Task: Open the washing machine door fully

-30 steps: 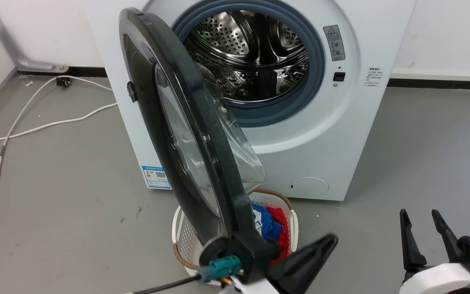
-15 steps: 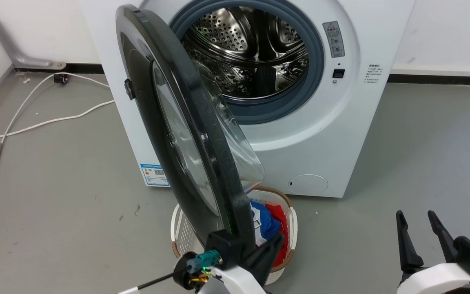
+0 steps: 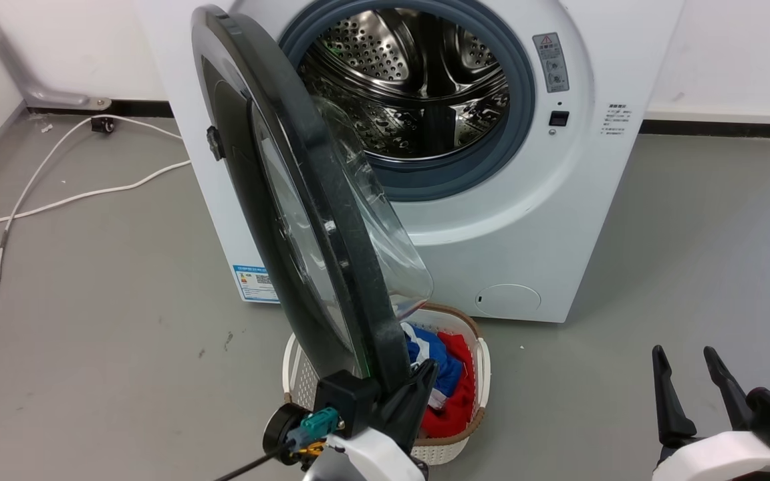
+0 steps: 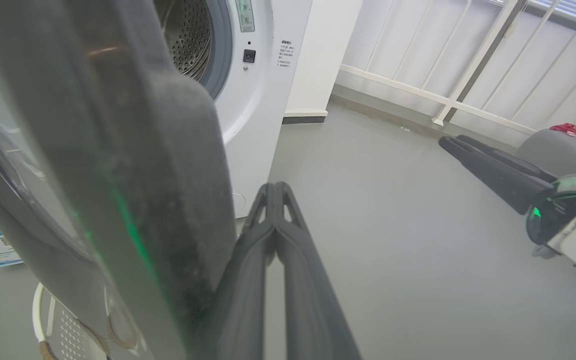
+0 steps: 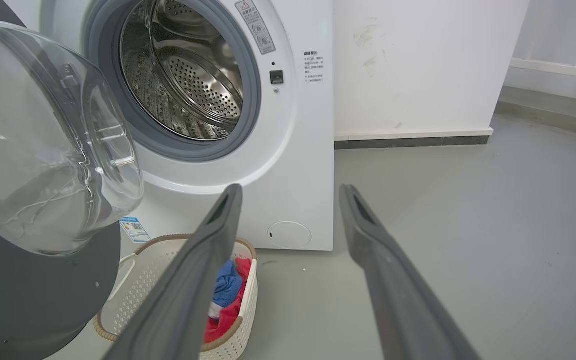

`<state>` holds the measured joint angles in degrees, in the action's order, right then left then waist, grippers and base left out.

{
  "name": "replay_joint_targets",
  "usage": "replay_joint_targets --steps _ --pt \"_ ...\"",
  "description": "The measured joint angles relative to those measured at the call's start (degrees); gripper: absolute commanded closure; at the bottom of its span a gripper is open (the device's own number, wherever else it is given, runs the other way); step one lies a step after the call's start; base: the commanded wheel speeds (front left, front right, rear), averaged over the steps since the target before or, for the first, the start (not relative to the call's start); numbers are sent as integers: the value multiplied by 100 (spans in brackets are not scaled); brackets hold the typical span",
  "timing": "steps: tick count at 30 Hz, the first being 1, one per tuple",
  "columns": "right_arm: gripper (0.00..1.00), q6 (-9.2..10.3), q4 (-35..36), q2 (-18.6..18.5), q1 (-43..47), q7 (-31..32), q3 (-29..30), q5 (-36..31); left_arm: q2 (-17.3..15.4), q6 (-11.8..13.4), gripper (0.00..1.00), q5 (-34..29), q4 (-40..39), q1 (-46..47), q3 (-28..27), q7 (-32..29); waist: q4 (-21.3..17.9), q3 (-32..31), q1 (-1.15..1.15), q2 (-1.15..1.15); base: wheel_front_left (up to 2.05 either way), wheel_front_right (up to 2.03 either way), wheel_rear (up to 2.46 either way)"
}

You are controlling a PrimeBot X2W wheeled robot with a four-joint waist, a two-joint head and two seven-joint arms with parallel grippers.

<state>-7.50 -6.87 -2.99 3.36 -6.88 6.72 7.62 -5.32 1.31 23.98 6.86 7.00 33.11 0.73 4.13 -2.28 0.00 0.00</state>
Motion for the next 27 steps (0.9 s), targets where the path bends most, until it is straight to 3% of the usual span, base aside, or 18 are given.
replay_joint_targets --steps 7,14,27 --pt "0 0 -64 1 -14 -24 26 53 -112 389 100 -121 -260 -369 -76 163 164 -18 0 0 0 0 0" --pt "0 0 -116 2 -14 -46 80 76 -285 611 100 -225 -594 -680 -135 259 439 -26 0 0 0 0 0" --pt "0 0 -175 3 -104 -121 181 100 -591 1018 100 -31 -900 -914 -775 332 1306 -35 0 0 0 0 0"
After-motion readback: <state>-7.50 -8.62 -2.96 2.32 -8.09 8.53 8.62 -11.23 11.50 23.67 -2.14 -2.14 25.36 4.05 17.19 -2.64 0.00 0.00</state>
